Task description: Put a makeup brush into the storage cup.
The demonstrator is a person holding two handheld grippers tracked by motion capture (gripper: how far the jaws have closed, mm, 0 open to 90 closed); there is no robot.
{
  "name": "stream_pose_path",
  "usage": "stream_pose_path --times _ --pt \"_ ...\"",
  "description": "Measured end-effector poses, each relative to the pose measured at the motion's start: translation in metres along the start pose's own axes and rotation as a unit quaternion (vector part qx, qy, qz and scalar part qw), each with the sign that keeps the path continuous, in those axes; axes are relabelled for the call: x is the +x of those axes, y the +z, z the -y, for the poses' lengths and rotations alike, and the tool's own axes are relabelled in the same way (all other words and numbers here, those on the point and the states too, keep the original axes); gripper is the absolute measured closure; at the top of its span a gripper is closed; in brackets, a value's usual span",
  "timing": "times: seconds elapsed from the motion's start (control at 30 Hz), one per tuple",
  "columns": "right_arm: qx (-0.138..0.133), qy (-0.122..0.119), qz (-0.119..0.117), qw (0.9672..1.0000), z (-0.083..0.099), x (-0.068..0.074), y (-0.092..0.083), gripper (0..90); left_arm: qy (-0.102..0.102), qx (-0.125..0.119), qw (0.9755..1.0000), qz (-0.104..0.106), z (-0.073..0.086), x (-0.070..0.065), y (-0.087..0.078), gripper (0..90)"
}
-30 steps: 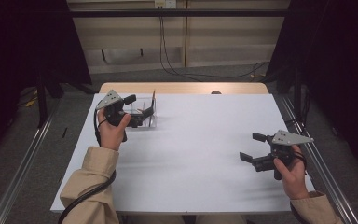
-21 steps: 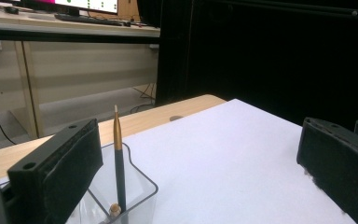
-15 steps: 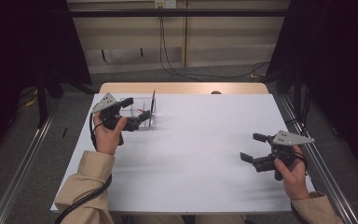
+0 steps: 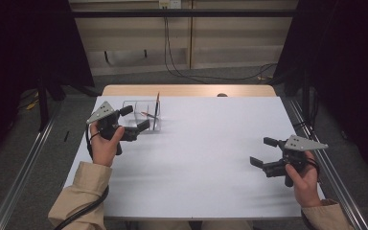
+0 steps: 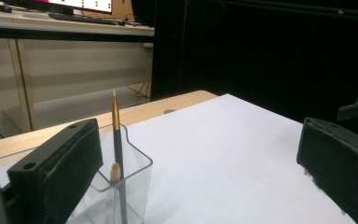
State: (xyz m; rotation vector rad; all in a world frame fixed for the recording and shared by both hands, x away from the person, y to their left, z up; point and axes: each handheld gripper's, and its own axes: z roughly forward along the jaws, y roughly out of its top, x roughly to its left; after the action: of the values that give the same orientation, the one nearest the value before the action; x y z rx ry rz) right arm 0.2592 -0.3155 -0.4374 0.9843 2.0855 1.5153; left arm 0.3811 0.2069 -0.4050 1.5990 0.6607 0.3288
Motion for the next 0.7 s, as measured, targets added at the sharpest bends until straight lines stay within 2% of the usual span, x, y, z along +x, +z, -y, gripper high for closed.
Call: stream_pose_path --times 0.27,0.7 --pt "0.0 -0.003 -0.004 1.0 -0.001 0.0 0.003 2.7 0.009 -0.005 0.9999 0.005 0.005 -0.007 -0.012 0.0" --pt "0.001 0.0 -0.003 1.0 0.0 0.0 0.002 2.7 0.006 -0.01 0.9999 0.012 0.015 -0.012 -0.029 0.0"
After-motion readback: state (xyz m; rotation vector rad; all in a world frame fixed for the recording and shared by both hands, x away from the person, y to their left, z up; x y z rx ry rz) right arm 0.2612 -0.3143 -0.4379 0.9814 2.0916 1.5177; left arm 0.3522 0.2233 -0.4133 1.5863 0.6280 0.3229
